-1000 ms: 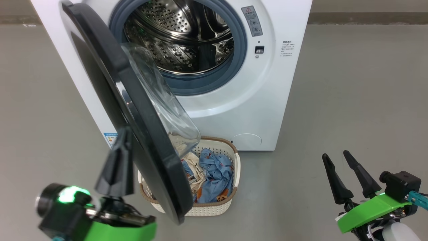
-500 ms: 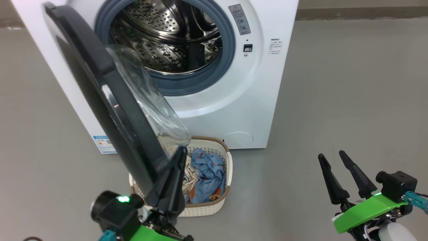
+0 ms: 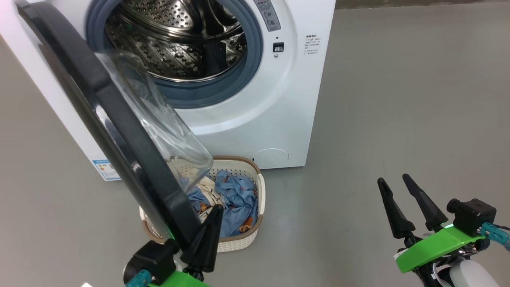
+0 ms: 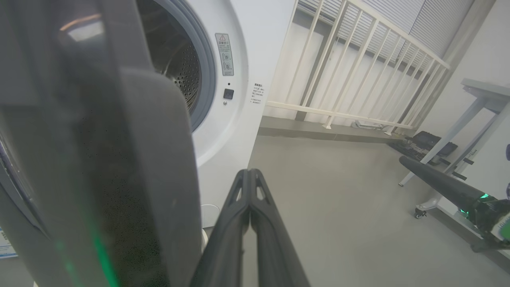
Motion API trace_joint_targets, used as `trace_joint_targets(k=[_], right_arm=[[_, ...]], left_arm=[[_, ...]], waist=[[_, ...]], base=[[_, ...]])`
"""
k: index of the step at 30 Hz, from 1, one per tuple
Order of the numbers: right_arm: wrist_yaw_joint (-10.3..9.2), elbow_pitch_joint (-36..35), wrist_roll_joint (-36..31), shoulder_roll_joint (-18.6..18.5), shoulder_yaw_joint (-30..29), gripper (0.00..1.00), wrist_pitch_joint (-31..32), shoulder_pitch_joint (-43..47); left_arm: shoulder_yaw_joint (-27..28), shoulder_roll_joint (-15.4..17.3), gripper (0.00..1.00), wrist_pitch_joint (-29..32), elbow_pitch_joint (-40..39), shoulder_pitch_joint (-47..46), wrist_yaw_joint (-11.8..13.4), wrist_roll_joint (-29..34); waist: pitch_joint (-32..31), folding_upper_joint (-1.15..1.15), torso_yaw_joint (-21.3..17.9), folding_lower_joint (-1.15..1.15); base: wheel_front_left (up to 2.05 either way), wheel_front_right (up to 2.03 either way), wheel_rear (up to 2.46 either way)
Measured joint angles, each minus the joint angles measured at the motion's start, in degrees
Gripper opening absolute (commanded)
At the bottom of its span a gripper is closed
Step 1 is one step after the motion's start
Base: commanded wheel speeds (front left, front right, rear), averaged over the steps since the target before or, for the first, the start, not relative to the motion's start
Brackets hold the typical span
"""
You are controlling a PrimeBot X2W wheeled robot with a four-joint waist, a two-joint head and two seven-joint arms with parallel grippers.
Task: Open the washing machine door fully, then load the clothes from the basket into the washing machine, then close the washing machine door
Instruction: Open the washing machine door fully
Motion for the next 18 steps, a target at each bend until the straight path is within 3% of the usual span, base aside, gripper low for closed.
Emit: trace_joint_targets(k=[9,18], right_arm=[[0.00,0.4,0.0,0.0,0.8,1.00,0.0,0.0],[0.00,0.9,0.0,0.0,1.4,1.00,0.0,0.0]], left_arm=[[0.4,-0.2,0.00,-1.0,4.1,-1.8,0.7,-1.5],[0.4,-0.8,0.00,-1.5,4.4,-1.8,0.7,-1.5]], waist=[[0.3,0.00,0.5,0.00],[0.5,0.00,3.4,0.00]], base=[[0.00,0.00,0.00],[0.00,0.00,0.00]])
